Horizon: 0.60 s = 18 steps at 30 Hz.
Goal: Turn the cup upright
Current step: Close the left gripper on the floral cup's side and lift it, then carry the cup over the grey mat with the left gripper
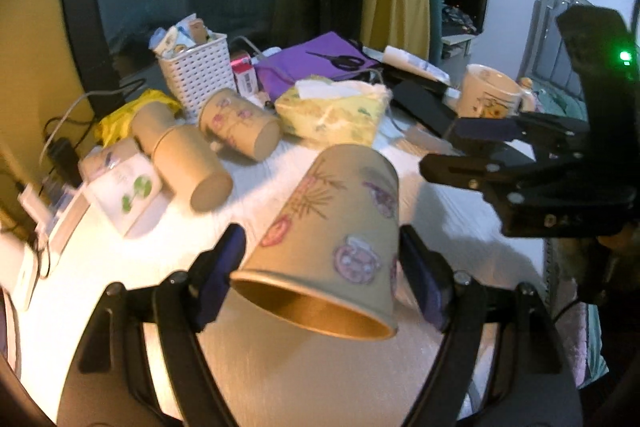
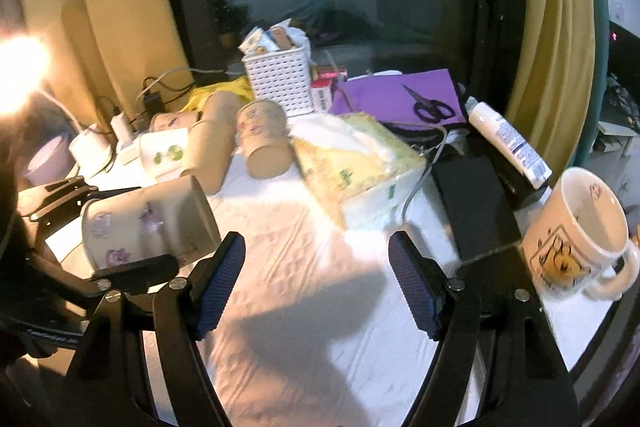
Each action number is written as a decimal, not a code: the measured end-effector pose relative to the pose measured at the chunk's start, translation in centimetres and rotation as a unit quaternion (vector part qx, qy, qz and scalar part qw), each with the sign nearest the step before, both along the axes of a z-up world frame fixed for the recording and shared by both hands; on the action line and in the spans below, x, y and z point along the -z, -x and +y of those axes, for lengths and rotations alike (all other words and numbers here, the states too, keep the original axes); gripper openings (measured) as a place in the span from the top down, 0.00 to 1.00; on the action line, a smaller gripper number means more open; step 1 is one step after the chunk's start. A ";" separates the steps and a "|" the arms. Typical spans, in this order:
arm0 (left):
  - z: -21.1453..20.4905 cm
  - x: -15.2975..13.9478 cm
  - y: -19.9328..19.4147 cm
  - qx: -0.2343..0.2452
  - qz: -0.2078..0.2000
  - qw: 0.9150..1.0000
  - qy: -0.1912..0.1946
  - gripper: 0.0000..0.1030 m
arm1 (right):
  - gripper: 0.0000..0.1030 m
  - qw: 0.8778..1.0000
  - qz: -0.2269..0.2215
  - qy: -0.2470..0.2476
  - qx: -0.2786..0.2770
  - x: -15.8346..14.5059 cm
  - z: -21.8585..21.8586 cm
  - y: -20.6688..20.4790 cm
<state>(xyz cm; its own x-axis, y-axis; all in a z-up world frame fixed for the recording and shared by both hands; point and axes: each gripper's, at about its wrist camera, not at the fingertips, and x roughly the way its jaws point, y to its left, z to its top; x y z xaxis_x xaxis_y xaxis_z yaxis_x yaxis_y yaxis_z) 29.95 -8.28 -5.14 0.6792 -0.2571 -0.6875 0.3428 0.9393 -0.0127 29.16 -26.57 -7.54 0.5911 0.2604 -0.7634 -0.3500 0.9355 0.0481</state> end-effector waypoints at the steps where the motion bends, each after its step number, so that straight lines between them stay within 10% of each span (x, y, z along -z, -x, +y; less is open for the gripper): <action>1: 0.2 0.0 0.8 0.000 0.000 1.000 0.000 0.25 | 0.25 1.000 0.001 0.000 -0.002 0.0 0.2 0.5; 18: 4.9 2.0 13.1 -0.004 0.013 1.000 -0.001 0.25 | 0.25 0.998 0.047 -0.009 -0.045 1.6 6.5 10.5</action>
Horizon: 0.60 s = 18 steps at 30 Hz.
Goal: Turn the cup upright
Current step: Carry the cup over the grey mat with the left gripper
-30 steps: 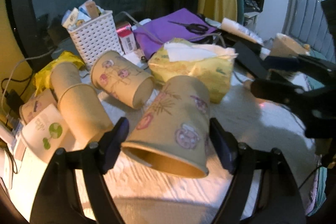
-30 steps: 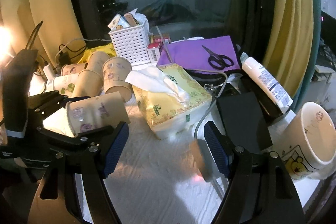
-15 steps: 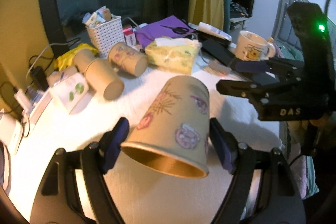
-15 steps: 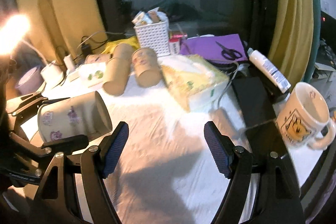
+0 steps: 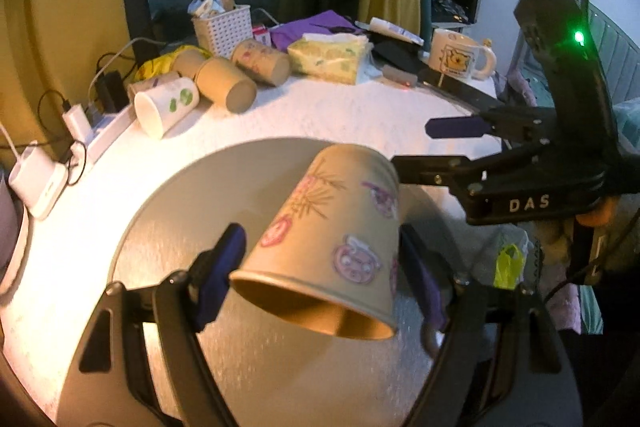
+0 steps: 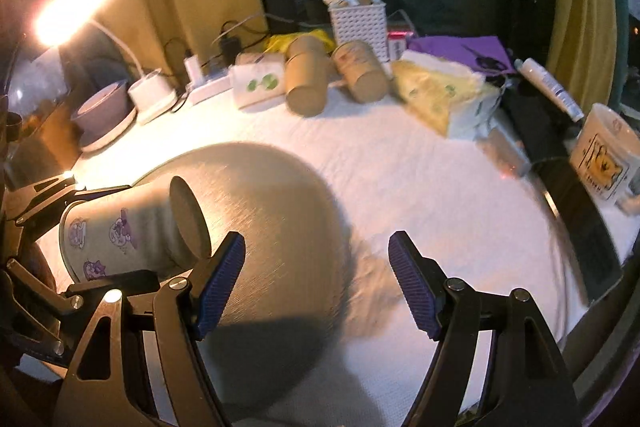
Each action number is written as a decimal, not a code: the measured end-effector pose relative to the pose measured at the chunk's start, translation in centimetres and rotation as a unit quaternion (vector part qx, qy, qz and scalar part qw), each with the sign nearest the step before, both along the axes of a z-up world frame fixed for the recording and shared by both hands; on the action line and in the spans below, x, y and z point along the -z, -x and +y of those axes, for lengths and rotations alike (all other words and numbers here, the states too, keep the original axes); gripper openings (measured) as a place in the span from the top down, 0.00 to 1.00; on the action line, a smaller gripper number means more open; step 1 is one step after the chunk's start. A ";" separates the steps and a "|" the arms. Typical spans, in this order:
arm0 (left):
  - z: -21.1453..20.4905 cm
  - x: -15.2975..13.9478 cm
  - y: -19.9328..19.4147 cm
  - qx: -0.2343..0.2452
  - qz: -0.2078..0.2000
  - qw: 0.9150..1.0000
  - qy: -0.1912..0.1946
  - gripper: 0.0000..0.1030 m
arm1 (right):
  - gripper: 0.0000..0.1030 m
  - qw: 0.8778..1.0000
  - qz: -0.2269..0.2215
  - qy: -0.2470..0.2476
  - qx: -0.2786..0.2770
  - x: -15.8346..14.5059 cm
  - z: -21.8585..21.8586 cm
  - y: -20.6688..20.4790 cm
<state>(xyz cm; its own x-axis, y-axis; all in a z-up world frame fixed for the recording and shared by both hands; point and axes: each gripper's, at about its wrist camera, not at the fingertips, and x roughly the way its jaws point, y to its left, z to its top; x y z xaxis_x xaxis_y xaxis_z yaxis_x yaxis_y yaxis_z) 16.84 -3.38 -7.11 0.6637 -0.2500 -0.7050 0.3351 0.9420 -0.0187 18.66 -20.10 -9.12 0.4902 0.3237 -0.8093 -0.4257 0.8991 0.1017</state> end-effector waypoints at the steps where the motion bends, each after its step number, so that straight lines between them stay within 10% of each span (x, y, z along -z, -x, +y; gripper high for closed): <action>1: 0.2 0.2 0.2 0.000 0.002 1.000 0.000 0.25 | 0.25 1.000 0.002 0.001 -0.002 0.1 0.2 0.3; 18: -0.3 2.8 1.4 0.062 0.025 0.998 0.010 0.25 | 0.25 0.999 0.035 0.000 -0.007 2.0 0.9 1.0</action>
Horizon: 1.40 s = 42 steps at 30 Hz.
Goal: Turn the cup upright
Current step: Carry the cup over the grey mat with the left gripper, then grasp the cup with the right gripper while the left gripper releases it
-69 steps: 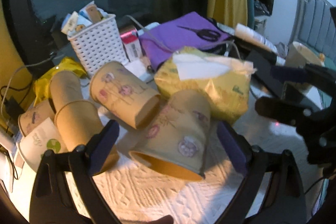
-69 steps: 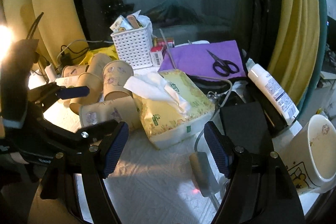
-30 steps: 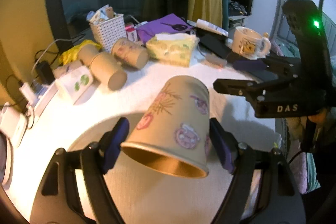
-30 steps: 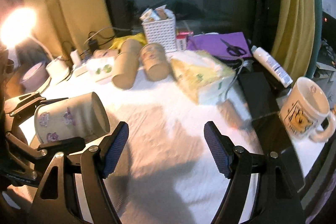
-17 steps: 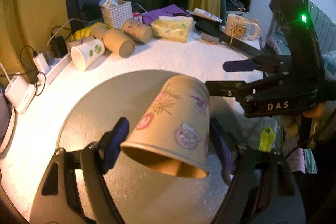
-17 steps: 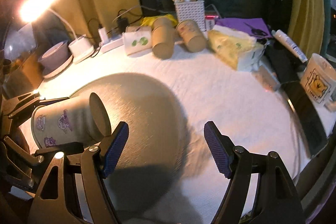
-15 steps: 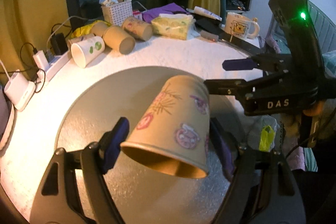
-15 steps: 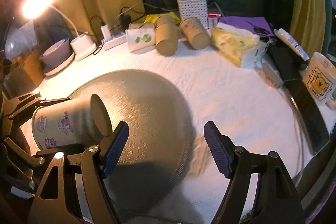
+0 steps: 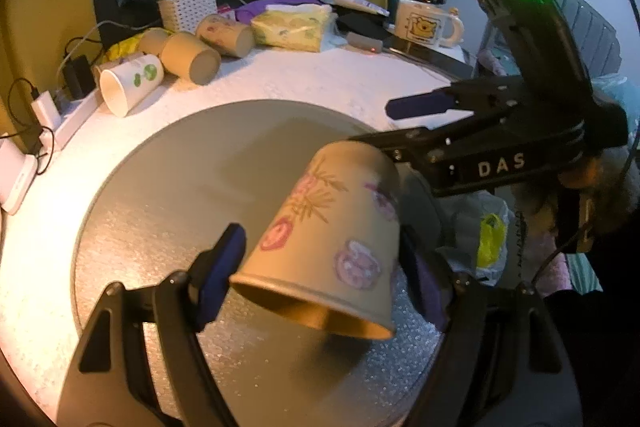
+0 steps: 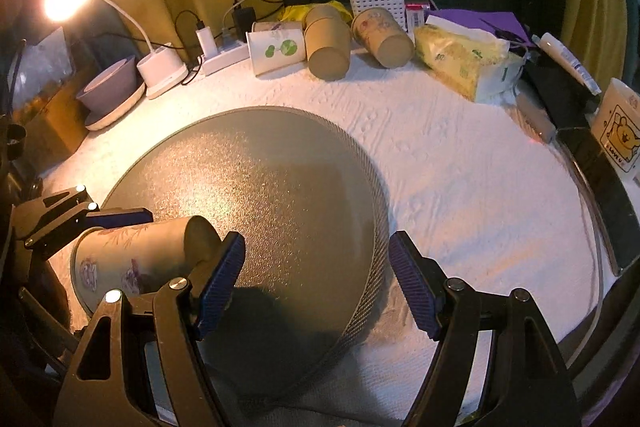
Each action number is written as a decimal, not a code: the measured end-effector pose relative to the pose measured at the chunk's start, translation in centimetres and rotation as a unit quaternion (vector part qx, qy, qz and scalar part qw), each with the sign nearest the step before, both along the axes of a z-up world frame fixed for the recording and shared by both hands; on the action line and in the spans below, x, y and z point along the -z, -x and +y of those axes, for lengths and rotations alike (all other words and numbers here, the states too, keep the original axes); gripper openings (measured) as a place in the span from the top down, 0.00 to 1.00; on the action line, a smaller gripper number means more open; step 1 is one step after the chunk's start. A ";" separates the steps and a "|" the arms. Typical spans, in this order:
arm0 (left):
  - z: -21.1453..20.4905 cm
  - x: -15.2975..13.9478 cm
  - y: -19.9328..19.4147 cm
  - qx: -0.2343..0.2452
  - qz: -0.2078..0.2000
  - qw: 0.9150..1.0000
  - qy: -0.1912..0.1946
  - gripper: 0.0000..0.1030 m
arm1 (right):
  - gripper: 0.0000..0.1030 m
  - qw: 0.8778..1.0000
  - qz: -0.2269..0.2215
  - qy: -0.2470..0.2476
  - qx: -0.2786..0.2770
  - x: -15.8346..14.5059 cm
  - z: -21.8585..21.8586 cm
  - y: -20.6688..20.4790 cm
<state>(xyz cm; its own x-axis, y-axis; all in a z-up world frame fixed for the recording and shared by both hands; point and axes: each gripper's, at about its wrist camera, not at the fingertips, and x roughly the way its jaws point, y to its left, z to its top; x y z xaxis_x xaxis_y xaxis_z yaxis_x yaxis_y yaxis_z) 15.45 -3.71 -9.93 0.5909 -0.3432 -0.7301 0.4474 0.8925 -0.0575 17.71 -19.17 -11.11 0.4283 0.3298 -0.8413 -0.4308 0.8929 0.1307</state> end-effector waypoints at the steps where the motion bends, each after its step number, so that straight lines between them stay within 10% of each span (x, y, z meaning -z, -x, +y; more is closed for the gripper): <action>1: 0.0 0.0 0.1 0.004 0.000 1.000 0.000 0.24 | 0.25 1.000 0.001 0.000 0.000 0.0 -0.1 0.0; 25: 6.0 -0.5 3.9 -0.103 0.017 0.994 0.027 0.08 | 0.25 0.992 0.026 0.063 -0.102 -0.9 2.5 4.0; 42: 12.2 -0.4 7.9 -0.226 0.009 0.969 0.098 0.08 | 0.25 0.939 0.019 0.121 -0.322 -2.9 11.4 6.2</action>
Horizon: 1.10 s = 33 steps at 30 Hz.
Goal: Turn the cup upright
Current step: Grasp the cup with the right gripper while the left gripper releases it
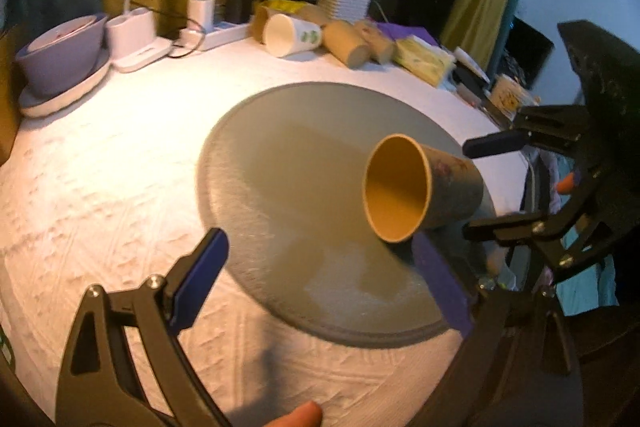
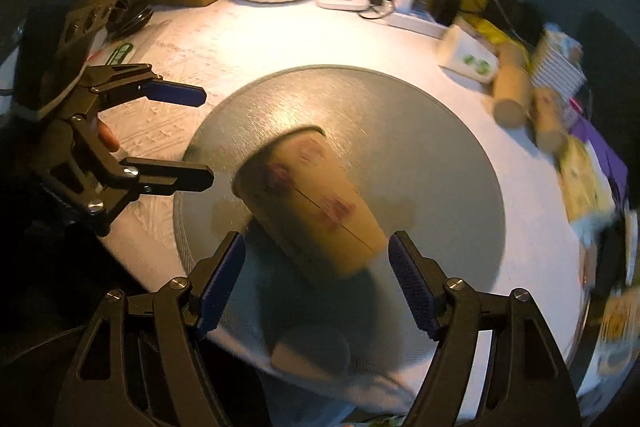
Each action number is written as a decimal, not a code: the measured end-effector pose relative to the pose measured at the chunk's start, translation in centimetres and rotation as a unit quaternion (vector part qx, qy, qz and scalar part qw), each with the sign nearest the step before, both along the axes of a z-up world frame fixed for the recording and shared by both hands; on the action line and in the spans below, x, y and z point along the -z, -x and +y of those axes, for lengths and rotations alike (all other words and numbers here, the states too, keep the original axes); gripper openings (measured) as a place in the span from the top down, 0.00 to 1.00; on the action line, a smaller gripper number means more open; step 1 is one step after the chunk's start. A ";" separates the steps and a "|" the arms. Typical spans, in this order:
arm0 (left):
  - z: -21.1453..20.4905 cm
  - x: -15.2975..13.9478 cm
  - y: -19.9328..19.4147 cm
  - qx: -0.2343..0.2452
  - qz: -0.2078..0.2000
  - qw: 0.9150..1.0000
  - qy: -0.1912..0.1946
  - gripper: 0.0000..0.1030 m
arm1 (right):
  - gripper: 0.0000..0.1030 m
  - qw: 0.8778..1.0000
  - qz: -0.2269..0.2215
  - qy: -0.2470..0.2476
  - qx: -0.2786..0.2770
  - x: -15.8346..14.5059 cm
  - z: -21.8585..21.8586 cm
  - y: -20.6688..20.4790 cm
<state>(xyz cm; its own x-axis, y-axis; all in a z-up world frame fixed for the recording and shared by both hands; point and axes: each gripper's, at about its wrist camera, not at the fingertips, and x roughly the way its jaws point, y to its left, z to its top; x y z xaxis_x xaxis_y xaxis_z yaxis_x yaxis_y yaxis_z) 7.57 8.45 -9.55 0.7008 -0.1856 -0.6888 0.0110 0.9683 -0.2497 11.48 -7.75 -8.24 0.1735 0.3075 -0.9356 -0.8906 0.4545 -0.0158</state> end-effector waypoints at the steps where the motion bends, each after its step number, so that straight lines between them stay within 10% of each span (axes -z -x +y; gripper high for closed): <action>1: 0.3 0.0 0.1 -0.004 -0.002 1.000 0.004 0.08 | 0.25 1.000 0.000 0.006 -0.005 0.1 0.4 -0.1; 33: 3.7 1.3 -0.6 -0.004 -0.005 0.997 0.079 0.08 | 0.25 0.981 0.000 0.174 -0.085 5.9 8.3 -4.5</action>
<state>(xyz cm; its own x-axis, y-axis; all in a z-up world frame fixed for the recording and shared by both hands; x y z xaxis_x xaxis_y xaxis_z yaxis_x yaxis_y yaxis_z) 8.13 12.18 -10.82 0.7090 -0.2857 -0.6448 0.0065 0.9169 -0.3991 16.01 0.52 -14.16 0.1476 -0.0066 -0.9890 -0.9531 0.2662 -0.1440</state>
